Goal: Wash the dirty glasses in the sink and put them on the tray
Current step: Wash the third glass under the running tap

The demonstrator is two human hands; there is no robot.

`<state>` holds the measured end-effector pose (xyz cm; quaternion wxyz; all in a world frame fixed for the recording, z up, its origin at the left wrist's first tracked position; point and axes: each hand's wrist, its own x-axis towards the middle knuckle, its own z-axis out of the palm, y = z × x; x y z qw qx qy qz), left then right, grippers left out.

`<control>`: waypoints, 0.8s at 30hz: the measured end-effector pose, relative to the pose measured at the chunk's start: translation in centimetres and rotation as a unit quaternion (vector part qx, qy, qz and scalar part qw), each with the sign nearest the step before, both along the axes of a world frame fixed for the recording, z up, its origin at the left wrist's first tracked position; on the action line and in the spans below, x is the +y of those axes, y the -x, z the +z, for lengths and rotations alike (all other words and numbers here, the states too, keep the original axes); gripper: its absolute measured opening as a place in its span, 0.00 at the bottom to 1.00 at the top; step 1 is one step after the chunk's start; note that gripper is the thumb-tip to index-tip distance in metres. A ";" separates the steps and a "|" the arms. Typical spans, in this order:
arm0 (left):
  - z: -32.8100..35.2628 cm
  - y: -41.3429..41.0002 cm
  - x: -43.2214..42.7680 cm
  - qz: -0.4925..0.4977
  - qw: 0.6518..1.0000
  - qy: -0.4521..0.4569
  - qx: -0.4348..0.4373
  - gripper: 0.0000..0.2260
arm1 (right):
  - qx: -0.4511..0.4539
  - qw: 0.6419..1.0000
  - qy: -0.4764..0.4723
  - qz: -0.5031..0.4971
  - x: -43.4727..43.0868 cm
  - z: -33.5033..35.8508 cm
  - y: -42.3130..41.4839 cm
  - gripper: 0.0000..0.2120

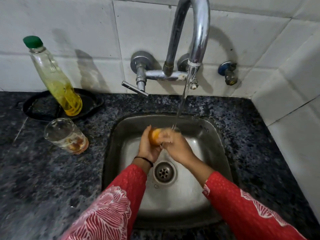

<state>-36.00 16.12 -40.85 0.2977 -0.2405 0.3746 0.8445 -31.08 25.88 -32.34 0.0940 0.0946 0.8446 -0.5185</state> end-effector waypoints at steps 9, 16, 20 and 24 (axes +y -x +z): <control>0.9 1.3 0.7 -0.070 0.990 0.111 -0.047 0.19 | 0.024 0.956 -0.216 0.198 0.0 -3.6 -1.1 0.17; 0.7 1.7 0.2 -0.046 0.997 0.047 -0.039 0.24 | 0.100 0.985 -0.132 0.047 -1.5 -3.7 -0.5 0.13; 0.4 0.6 0.8 -0.068 0.997 0.019 -0.017 0.22 | -0.038 0.969 0.166 -0.181 -3.7 -3.6 1.3 0.10; 1.3 1.3 0.7 -0.099 0.991 0.069 -0.063 0.24 | 0.091 0.968 -0.176 0.157 1.0 -4.6 -0.2 0.03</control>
